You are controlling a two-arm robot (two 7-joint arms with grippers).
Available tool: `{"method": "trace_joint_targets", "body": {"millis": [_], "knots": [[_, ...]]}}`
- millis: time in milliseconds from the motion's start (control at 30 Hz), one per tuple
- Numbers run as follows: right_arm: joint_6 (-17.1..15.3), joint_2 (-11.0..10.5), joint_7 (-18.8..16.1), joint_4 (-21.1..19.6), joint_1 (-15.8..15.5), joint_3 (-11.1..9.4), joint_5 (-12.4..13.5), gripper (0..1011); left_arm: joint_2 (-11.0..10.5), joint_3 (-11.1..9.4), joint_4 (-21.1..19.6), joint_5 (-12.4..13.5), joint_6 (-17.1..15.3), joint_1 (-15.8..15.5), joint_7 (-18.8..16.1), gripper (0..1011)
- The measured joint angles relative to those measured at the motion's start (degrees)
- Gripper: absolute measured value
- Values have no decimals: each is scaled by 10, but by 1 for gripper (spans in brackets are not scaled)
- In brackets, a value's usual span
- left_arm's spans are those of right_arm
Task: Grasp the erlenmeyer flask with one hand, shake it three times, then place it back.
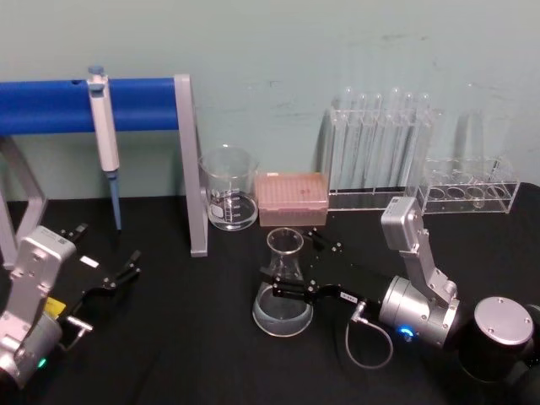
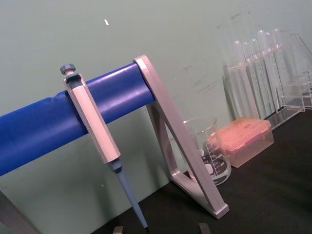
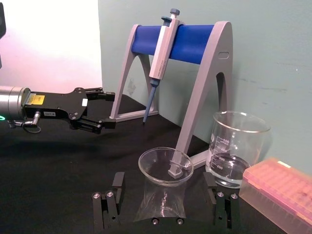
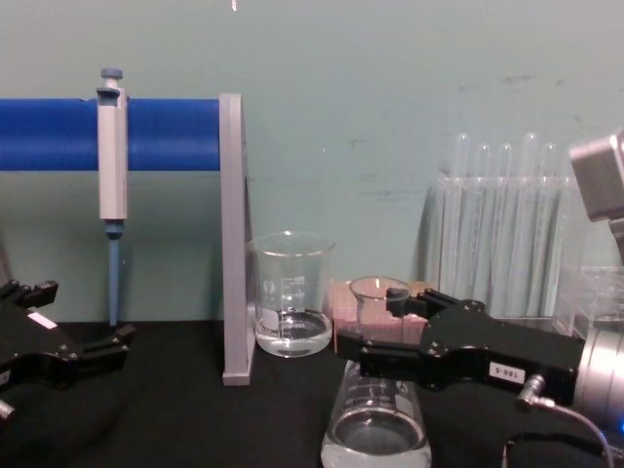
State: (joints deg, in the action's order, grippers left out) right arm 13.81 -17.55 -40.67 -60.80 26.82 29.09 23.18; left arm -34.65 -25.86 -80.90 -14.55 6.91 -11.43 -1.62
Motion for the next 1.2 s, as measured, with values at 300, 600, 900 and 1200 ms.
{"method": "trace_joint_targets", "body": {"millis": [300,600,900,1200], "knots": [[0,0,0,0,0,0,0,1000,0,0,0,0,0,0,0,1001],[1,-1,0,0,0,-1,0,883,0,0,0,0,0,0,0,1001],[1,-1,0,-1,-1,-1,0,594,0,0,0,0,0,0,0,1001],[1,0,0,-1,-1,-1,1,451,0,0,0,0,0,0,0,1001]]}}
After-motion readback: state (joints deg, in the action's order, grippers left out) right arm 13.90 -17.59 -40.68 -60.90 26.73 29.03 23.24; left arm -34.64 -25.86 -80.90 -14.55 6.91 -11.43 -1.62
